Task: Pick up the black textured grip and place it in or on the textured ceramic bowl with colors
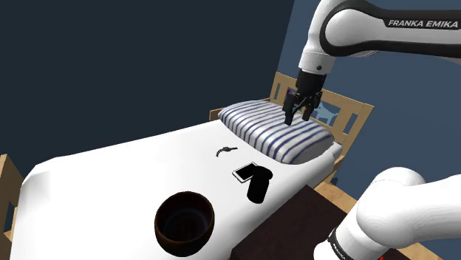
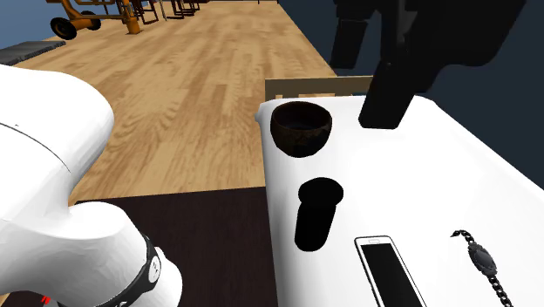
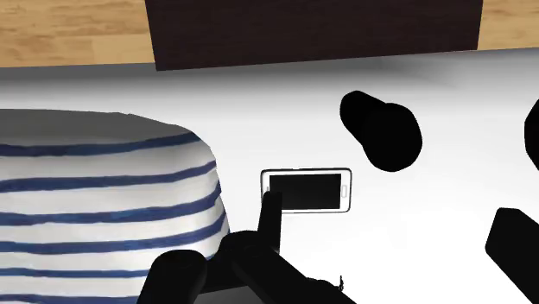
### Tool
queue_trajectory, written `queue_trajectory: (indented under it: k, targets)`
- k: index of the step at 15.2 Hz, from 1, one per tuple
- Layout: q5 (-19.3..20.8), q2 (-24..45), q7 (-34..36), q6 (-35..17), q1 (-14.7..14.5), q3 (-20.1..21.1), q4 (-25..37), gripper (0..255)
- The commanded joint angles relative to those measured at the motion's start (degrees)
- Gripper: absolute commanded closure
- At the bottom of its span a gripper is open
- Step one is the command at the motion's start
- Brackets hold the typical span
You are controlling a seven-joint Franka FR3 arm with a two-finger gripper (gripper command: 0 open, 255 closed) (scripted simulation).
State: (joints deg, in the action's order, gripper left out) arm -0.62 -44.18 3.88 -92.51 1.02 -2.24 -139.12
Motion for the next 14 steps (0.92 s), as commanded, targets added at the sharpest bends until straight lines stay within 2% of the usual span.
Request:
queue_trajectory:
  k: [1, 8, 14]
  targets:
    - [0.00, 0.00, 0.00, 0.00, 0.00, 0.00, 0.00, 0]
    - [-1.84, 2.37, 3.99, -14.66, -1.75, 4.40, -11.00, 0]
    - [-3.19, 9.16, 7.73, -28.86, -3.38, 8.51, -17.38, 0]
